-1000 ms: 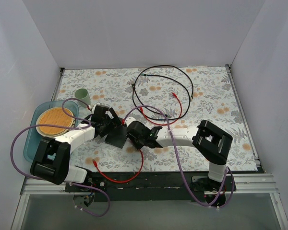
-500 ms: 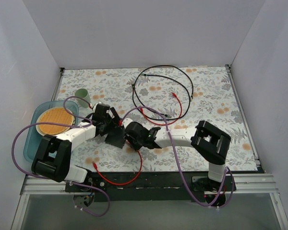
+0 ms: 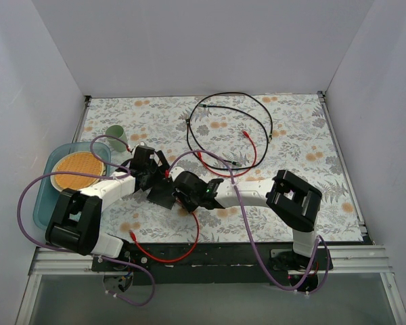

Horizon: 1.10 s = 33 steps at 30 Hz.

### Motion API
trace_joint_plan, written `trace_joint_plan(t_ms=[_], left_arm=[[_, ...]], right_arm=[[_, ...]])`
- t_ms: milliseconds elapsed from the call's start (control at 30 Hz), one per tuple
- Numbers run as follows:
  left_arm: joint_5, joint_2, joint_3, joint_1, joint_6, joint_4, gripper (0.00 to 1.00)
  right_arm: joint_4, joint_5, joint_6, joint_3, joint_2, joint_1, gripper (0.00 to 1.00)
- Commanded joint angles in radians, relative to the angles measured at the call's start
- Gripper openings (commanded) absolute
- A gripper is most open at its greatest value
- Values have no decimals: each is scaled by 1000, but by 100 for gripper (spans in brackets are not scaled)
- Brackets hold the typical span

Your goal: Insert the plug into the switch port

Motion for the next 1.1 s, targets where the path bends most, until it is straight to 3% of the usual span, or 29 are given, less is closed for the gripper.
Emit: trace_joint_plan(t_ms=[0, 467, 1067], left_arm=[[37, 26, -22, 2, 4, -41, 90], [42, 20, -38, 2, 22, -28, 90], [164, 8, -53, 2, 93, 7, 89]], right_arm=[[3, -15, -7, 44, 14, 12, 1], [39, -20, -32, 52, 6, 35, 1], [97, -30, -129, 53, 11, 37, 1]])
